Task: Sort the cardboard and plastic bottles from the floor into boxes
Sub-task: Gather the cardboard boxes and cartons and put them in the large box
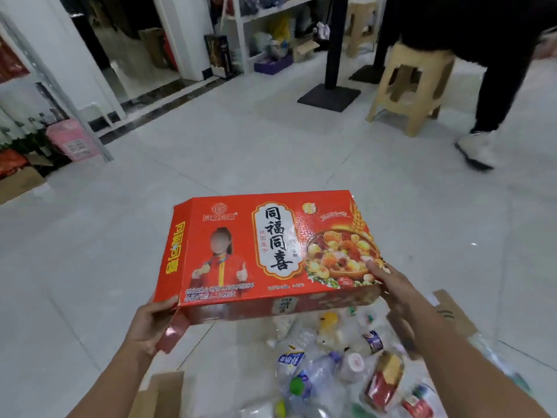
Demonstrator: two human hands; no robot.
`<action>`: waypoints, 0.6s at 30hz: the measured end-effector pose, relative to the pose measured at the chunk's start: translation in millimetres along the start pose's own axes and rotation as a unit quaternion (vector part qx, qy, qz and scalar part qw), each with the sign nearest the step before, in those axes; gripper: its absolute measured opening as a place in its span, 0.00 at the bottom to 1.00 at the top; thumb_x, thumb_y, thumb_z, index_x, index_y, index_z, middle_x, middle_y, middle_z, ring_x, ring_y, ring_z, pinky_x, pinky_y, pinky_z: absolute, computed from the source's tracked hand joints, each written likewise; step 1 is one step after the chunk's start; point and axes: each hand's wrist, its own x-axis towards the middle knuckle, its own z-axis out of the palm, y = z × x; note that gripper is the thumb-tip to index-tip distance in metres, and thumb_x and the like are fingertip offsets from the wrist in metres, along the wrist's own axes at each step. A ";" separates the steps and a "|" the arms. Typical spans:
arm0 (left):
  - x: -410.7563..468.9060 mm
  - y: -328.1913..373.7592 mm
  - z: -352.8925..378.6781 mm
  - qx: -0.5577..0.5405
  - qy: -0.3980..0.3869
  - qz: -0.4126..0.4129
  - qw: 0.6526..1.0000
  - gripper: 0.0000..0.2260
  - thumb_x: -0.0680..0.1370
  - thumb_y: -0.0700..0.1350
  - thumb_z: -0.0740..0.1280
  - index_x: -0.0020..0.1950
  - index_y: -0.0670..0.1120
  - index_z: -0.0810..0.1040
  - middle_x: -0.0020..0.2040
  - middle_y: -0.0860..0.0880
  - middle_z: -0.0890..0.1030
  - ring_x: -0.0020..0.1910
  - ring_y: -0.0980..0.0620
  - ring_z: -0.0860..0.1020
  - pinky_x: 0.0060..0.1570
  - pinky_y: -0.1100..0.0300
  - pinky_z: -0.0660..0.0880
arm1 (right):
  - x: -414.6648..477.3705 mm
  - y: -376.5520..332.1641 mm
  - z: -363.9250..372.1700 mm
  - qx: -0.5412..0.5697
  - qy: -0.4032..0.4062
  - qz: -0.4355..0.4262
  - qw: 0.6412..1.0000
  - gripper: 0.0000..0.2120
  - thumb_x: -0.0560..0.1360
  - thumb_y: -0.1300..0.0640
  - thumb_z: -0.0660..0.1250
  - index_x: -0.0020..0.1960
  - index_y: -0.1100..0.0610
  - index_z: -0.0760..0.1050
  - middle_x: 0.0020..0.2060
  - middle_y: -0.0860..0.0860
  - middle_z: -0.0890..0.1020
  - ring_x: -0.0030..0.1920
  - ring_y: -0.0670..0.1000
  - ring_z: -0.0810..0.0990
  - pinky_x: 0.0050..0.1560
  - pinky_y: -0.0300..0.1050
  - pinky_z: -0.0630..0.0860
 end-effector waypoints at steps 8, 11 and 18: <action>-72.8 99.7 258.3 0.150 -0.148 -0.108 0.972 0.27 0.68 0.35 0.68 0.68 0.42 0.70 0.57 0.37 0.80 0.49 0.40 0.80 0.42 0.50 0.81 | -220.5 -149.3 -135.4 0.106 0.161 -0.041 0.980 0.11 0.77 0.55 0.65 0.59 0.56 0.75 0.44 0.51 0.84 0.42 0.51 0.83 0.32 0.40 0.79; -121.0 114.9 348.7 0.188 -0.233 -0.154 0.942 0.22 0.70 0.33 0.64 0.64 0.41 0.72 0.48 0.40 0.84 0.41 0.42 0.84 0.37 0.51 0.82 | -330.5 -174.5 -173.2 0.155 0.236 -0.053 0.958 0.19 0.75 0.53 0.67 0.64 0.60 0.73 0.48 0.53 0.83 0.46 0.53 0.81 0.39 0.43 0.78; -259.5 100.9 504.5 0.342 -0.420 -0.260 0.799 0.28 0.64 0.35 0.74 0.63 0.41 0.72 0.46 0.40 0.85 0.39 0.42 0.84 0.35 0.50 0.81 | -601.1 -128.8 -195.4 0.311 0.439 -0.049 0.842 0.44 0.53 0.42 0.81 0.65 0.57 0.73 0.56 0.60 0.82 0.53 0.61 0.81 0.57 0.60 0.76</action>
